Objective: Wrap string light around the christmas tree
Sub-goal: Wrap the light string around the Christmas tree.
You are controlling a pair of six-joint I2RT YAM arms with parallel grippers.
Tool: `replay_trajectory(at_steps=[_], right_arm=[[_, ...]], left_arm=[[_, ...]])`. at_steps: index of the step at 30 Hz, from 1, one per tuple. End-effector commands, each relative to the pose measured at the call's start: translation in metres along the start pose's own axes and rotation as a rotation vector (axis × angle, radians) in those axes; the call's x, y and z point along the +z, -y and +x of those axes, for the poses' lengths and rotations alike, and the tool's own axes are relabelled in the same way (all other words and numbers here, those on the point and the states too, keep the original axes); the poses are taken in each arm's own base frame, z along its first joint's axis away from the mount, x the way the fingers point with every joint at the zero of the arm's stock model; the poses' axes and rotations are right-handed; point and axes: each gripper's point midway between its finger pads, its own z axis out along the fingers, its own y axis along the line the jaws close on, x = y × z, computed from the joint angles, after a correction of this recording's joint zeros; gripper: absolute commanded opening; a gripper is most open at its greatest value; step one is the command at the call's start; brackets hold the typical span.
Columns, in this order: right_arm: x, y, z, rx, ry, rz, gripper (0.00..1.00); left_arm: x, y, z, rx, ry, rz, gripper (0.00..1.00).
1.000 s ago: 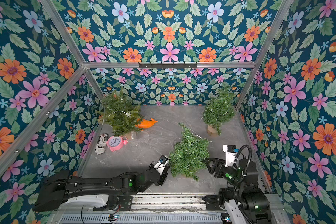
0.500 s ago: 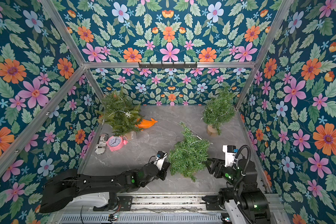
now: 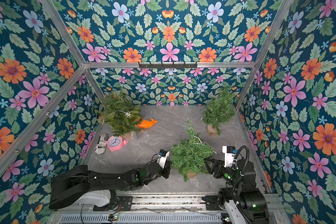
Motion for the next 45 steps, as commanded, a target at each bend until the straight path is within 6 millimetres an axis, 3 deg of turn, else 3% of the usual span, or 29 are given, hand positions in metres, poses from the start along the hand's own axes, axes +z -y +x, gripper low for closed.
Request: replay_trajectory(at_steps=[1,4,8,14,21,28,33,37,40,43,45], right_arm=[[-0.001,-0.001,-0.004,-0.002,0.024,-0.005,0.67],[-0.001,-0.002,-0.004,-0.005,0.029,-0.006,0.67],[-0.002,-0.001,-0.005,-0.001,0.034,-0.005,0.67],[-0.002,-0.001,-0.005,0.001,0.038,-0.004,0.67],[-0.001,0.0,-0.005,0.007,0.04,-0.003,0.67],[-0.002,0.0,-0.007,0.005,0.051,0.001,0.67],[-0.004,-0.002,-0.011,-0.005,0.071,0.001,0.67],[-0.005,-0.002,-0.015,-0.006,0.086,0.01,0.69],[-0.008,-0.003,-0.019,-0.008,0.099,0.021,0.76],[-0.013,-0.007,-0.022,-0.019,0.114,0.017,0.86],[-0.018,-0.012,-0.025,-0.034,0.124,0.014,0.88]], left_arm=[[-0.001,0.016,-0.014,-0.019,0.052,0.079,0.0],[-0.003,0.019,-0.012,-0.029,0.05,0.104,0.02],[-0.005,0.01,-0.007,-0.044,0.043,0.075,0.14],[-0.003,0.008,-0.005,-0.043,0.024,0.056,0.44],[-0.004,0.004,-0.005,-0.03,0.014,0.03,0.57],[-0.015,-0.012,-0.007,-0.01,0.014,-0.048,0.67],[-0.026,-0.018,-0.018,0.016,0.035,-0.077,0.72],[-0.035,-0.019,-0.029,0.032,0.054,-0.093,0.82],[-0.042,-0.023,-0.037,0.042,0.07,-0.122,0.98],[-0.051,-0.031,-0.048,0.061,0.088,-0.173,0.99],[-0.058,-0.034,-0.058,0.073,0.109,-0.201,0.99]])
